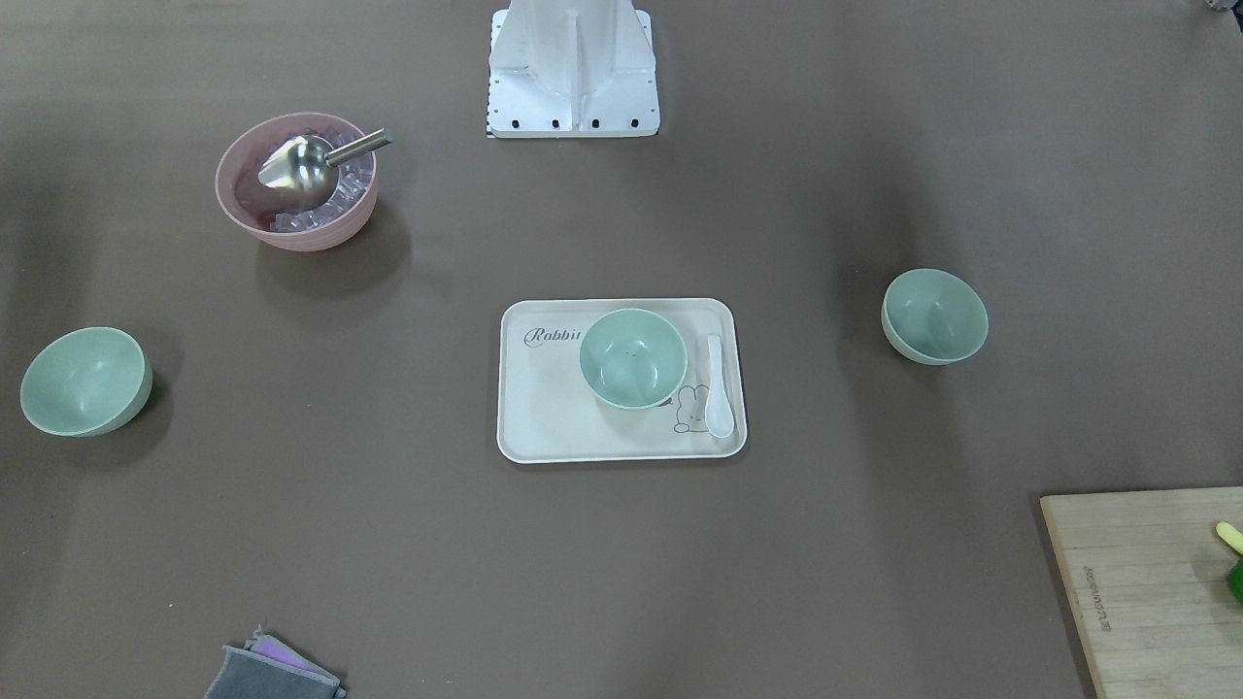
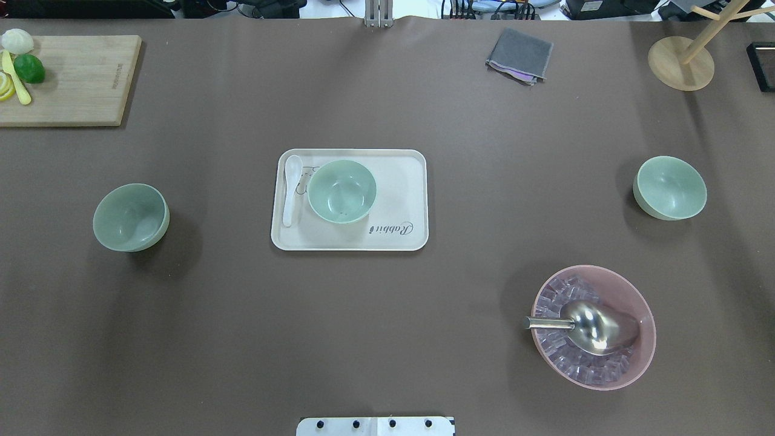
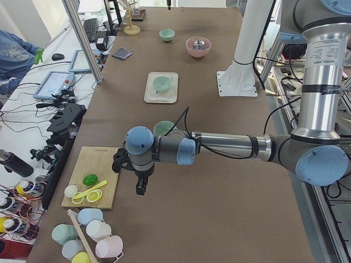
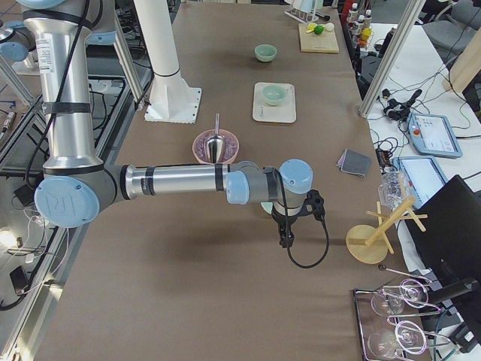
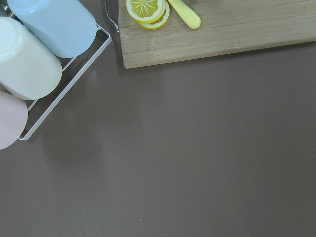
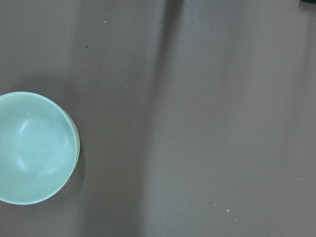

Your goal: Stack green bowls together

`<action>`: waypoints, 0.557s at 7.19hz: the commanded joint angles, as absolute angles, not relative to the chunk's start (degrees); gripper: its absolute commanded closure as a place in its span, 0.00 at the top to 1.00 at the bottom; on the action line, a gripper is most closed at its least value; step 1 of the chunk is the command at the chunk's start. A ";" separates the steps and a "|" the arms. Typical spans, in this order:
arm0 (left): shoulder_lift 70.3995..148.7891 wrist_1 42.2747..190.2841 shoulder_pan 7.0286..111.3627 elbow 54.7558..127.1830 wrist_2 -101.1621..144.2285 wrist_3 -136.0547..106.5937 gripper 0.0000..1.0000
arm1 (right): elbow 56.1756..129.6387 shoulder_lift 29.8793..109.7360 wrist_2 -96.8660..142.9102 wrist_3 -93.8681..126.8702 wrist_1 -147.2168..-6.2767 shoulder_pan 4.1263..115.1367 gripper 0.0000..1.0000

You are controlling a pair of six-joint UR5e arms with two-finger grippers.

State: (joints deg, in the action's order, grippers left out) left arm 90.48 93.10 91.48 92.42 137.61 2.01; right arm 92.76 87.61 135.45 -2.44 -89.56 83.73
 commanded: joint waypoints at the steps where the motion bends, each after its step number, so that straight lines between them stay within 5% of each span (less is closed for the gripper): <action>1: 90.79 100.41 88.35 92.46 140.27 -5.49 0.98 | 92.90 86.58 136.41 4.53 -88.95 78.95 1.00; 4: 95.95 102.04 77.80 92.90 135.65 -21.60 0.97 | 90.01 83.51 134.83 10.00 -84.20 73.84 1.00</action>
